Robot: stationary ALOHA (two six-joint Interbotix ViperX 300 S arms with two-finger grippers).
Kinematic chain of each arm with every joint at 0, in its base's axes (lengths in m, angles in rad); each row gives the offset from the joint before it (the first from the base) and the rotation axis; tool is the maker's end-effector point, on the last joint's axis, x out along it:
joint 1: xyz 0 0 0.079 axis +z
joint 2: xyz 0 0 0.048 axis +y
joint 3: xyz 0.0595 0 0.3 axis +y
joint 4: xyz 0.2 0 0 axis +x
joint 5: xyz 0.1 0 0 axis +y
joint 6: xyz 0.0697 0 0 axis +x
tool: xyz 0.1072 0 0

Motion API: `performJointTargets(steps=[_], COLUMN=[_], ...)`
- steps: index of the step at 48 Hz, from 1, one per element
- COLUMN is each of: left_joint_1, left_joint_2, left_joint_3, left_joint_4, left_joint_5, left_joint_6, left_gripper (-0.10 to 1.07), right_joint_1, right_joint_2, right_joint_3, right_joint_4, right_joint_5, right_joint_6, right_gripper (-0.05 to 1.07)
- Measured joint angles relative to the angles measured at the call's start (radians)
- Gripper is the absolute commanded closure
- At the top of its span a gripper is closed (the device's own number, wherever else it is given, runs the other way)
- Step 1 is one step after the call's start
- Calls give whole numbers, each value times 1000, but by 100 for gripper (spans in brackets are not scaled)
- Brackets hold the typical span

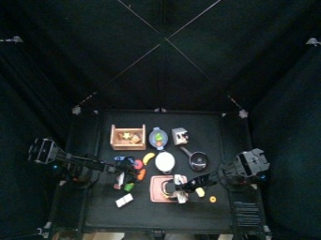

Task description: Grab squash half

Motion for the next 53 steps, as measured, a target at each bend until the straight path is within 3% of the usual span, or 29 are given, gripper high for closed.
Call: performJointTargets(steps=[16,29,39,53], left_joint_1=[0,0,0,0], left_joint_2=[2,2,0,0], left_joint_3=[0,0,0,0], left_joint_4=[-3,-11,-11,-18], left_joint_5=[0,0,0,0], left_joint_6=[0,0,0,0], left_gripper=[15,15,15,15], right_joint_1=[0,-2,-2,-2], right_joint_2=[32,32,31,-41], right_joint_3=[-17,-17,-17,-9], right_joint_4=[-3,-3,-3,-3], right_joint_5=[5,21,51,87], right_joint_6=[0,0,-2,-2], right_gripper=[4,18,20,20])
